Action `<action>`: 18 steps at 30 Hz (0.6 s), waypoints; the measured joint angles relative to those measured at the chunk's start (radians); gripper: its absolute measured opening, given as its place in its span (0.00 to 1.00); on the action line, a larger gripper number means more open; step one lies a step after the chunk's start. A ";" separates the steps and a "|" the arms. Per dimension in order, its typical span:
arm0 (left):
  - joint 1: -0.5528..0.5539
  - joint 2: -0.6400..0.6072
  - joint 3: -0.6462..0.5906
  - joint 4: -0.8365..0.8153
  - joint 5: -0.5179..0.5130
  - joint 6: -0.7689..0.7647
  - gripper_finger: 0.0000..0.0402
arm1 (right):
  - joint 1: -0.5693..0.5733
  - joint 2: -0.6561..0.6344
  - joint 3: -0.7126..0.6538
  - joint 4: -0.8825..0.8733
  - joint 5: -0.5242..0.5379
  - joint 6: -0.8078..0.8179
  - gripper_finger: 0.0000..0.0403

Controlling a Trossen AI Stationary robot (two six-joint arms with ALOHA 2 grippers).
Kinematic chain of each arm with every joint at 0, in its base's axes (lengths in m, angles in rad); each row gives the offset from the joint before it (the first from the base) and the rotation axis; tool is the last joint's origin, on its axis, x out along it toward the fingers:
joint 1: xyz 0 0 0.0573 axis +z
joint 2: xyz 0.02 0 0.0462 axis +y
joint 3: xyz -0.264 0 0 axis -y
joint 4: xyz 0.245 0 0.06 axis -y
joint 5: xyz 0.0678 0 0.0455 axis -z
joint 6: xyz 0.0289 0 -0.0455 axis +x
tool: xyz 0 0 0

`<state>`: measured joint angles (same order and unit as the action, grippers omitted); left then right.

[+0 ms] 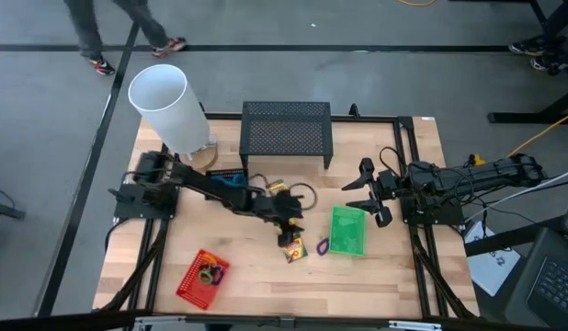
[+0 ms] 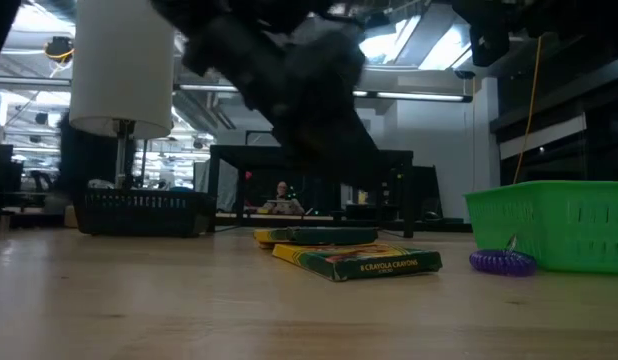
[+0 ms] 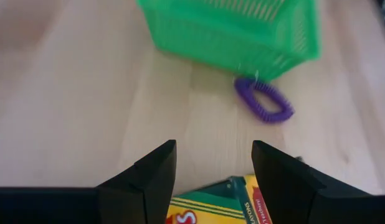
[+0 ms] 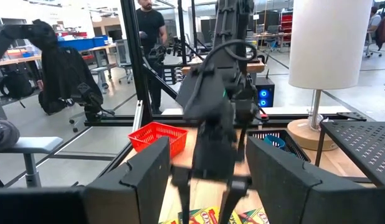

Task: Pick & Place Office Desk Supplies
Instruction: Put the purple spring keychain into the red bin

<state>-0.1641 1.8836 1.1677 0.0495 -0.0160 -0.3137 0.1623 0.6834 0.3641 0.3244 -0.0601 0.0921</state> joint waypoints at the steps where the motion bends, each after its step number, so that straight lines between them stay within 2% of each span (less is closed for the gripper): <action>1: -0.001 0.030 0.044 -0.051 0.007 -0.009 0.52 | 0.000 0.000 0.000 0.000 0.000 0.000 0.53; 4: -0.008 0.111 0.160 -0.137 0.013 -0.015 0.52 | 0.000 0.000 0.000 0.000 0.000 0.000 0.53; 8: -0.019 0.199 0.295 -0.142 0.017 -0.023 0.52 | 0.000 0.000 0.000 0.000 0.000 0.000 0.53; 12: -0.028 0.267 0.417 -0.235 0.016 -0.055 0.52 | 0.000 0.000 0.000 -0.003 -0.005 0.000 0.53; 18: -0.031 0.324 0.497 -0.366 -0.026 -0.091 0.52 | 0.000 0.000 0.000 -0.003 -0.008 0.000 0.53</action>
<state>-0.1951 2.2079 1.6651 -0.3163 -0.0422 -0.4043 0.1619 0.6834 0.3641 0.3210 -0.0681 0.0925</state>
